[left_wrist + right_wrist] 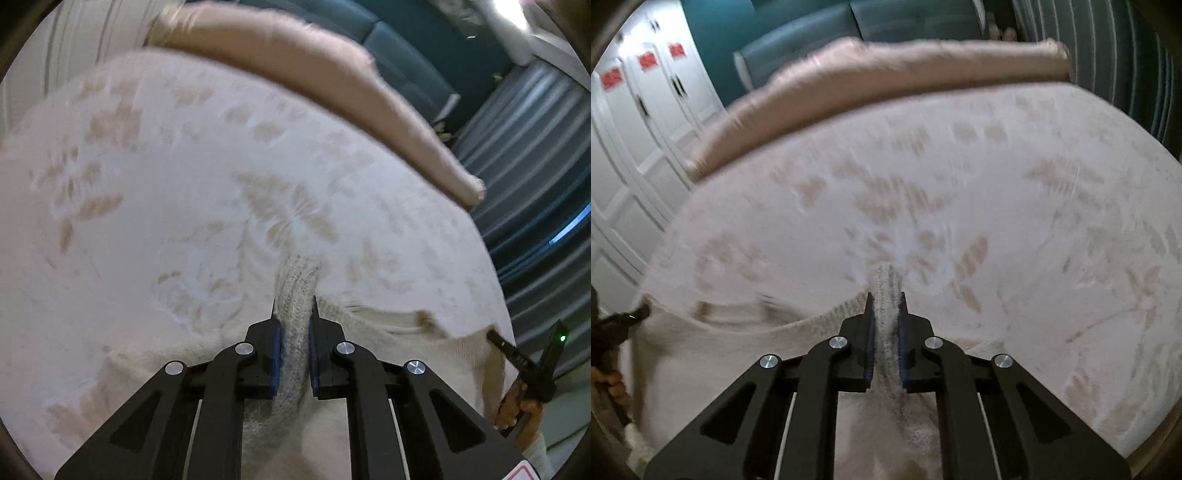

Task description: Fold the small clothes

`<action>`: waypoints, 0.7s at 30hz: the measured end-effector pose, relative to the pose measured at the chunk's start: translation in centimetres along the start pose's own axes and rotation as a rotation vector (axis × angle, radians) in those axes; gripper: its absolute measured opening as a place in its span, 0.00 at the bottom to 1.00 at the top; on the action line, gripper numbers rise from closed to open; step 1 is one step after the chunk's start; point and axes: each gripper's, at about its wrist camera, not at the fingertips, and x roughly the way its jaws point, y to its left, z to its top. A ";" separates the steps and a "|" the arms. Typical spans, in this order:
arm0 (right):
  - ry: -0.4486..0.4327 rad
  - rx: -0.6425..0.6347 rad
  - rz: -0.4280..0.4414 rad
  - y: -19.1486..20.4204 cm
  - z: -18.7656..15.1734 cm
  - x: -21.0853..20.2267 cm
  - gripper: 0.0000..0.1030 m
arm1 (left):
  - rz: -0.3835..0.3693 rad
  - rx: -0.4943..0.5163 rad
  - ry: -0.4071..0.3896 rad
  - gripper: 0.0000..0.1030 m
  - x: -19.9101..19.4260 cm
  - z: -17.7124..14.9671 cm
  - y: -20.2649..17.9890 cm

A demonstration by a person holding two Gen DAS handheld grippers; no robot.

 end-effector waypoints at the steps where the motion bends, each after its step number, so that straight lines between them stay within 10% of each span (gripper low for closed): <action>1: -0.033 0.004 0.058 0.1 -0.1 -2.4 0.08 | -0.016 0.008 -0.018 0.08 -1.1 0.0 -0.5; 13: 0.105 -0.248 0.549 1.2 -8.3 -24.7 0.08 | -0.162 0.060 -0.066 0.08 -25.4 -12.6 -3.6; 21: -0.037 -0.225 0.466 0.9 -7.1 -24.4 0.08 | -0.148 -0.004 -0.104 0.08 -23.5 -11.4 -3.0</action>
